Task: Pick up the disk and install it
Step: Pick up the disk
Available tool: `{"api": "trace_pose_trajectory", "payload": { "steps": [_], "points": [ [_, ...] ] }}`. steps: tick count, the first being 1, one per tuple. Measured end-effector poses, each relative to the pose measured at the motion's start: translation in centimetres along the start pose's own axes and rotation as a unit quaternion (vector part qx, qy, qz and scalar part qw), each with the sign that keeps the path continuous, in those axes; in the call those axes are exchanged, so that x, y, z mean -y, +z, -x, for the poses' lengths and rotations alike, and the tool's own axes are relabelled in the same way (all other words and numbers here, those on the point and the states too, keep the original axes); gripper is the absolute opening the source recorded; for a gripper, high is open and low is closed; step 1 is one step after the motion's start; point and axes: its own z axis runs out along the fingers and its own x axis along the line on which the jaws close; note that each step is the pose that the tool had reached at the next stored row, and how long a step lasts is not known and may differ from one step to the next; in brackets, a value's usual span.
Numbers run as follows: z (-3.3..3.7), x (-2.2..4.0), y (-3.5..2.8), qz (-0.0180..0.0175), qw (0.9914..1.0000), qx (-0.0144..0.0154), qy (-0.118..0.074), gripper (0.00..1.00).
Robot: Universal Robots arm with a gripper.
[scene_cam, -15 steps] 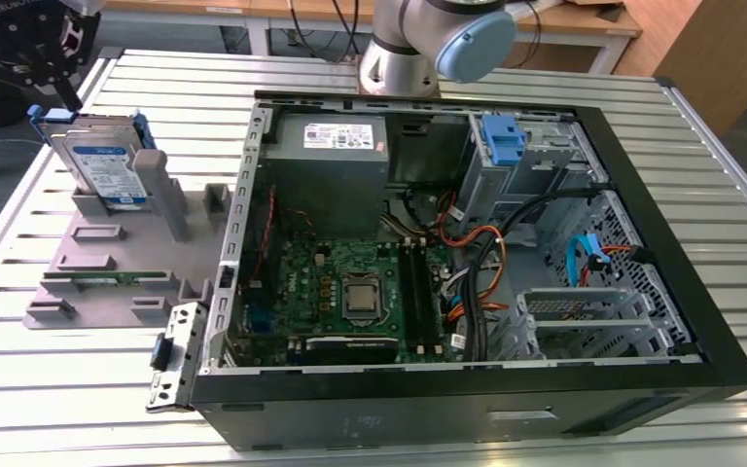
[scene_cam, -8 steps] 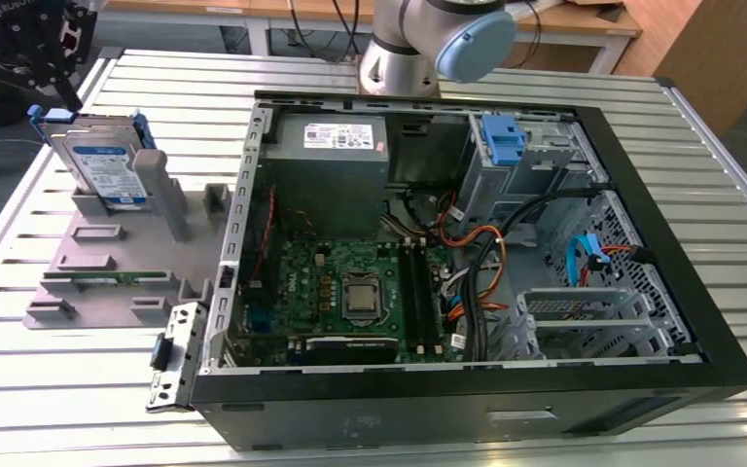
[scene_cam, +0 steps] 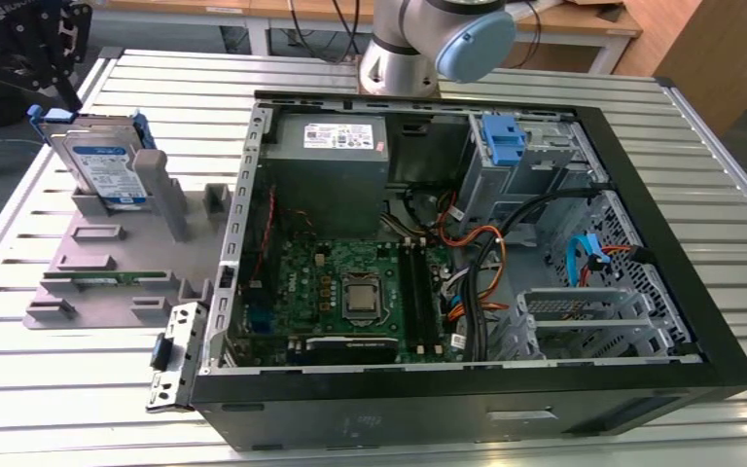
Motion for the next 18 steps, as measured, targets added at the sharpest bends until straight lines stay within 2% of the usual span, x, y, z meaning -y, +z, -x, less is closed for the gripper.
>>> {"api": "trace_pose_trajectory", "payload": {
  "steps": [2, 5, 8, 10, 14, 18],
  "points": [
    [0.00, 0.00, 0.02, 0.0004, 0.99984, -0.0008, -0.018, 0.11],
    [0.00, 0.00, 0.06, 0.0011, 0.99897, -0.0019, -0.045, 0.11],
    [0.00, 0.00, 0.10, 0.0018, 0.99738, -0.0030, -0.072, 0.11],
    [0.00, 0.00, 0.14, 0.0022, 0.99590, -0.0039, -0.090, 0.11],
    [0.04, 0.08, 0.17, 0.0026, 0.99455, -0.0045, -0.104, 0.11],
    [0.09, 0.19, 0.27, 0.0030, 0.99205, -0.0053, -0.126, 0.11]
  ]
}}
